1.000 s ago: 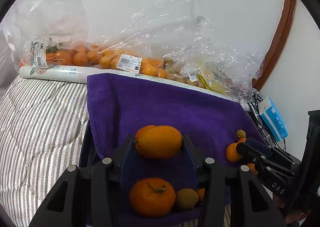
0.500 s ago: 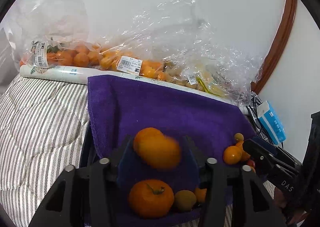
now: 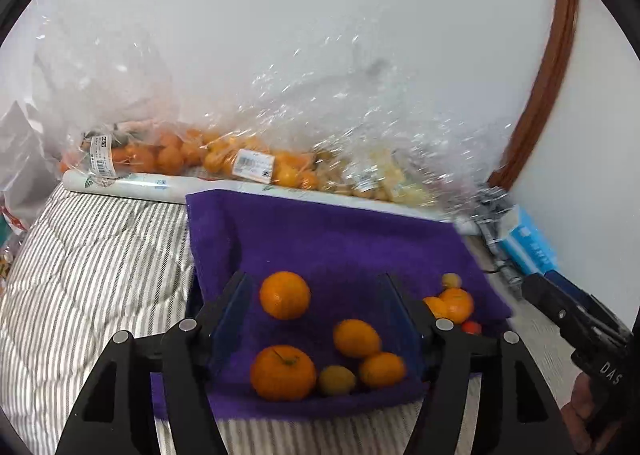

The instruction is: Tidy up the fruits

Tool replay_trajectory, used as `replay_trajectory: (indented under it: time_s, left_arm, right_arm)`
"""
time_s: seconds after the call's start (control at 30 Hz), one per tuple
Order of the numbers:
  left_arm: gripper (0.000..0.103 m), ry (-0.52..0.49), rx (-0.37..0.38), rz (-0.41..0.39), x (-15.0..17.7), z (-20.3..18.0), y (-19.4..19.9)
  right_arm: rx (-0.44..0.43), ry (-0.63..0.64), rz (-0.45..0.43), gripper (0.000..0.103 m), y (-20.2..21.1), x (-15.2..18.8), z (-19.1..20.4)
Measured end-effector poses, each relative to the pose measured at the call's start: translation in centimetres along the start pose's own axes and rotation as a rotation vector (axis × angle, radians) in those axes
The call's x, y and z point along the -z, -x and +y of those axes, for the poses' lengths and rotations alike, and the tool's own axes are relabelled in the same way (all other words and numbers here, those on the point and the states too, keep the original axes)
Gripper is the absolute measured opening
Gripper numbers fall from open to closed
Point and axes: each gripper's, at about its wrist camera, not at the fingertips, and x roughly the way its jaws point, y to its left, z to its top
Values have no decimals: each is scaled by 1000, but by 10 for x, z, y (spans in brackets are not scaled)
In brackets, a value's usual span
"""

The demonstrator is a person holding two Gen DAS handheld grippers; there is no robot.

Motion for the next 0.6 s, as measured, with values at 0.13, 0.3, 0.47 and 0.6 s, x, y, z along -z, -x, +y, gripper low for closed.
replay_trajectory:
  time_s: [0.13, 0.3, 0.47, 0.6]
  left_arm:
    - [64, -1, -5, -20, 10, -5, 38]
    - [64, -17, -27, -9, 22, -12, 80]
    - [73, -64, -43, -45, 40, -28, 122]
    - [83, -82, -33, -77, 53, -39, 153]
  right_arm:
    - [29, -15, -7, 77, 37, 6, 1]
    - [13, -71, -3, 77, 86, 24, -1]
    - [28, -78, 0, 75, 125, 33, 2]
    - [70, -40, -28, 78, 151, 40, 11]
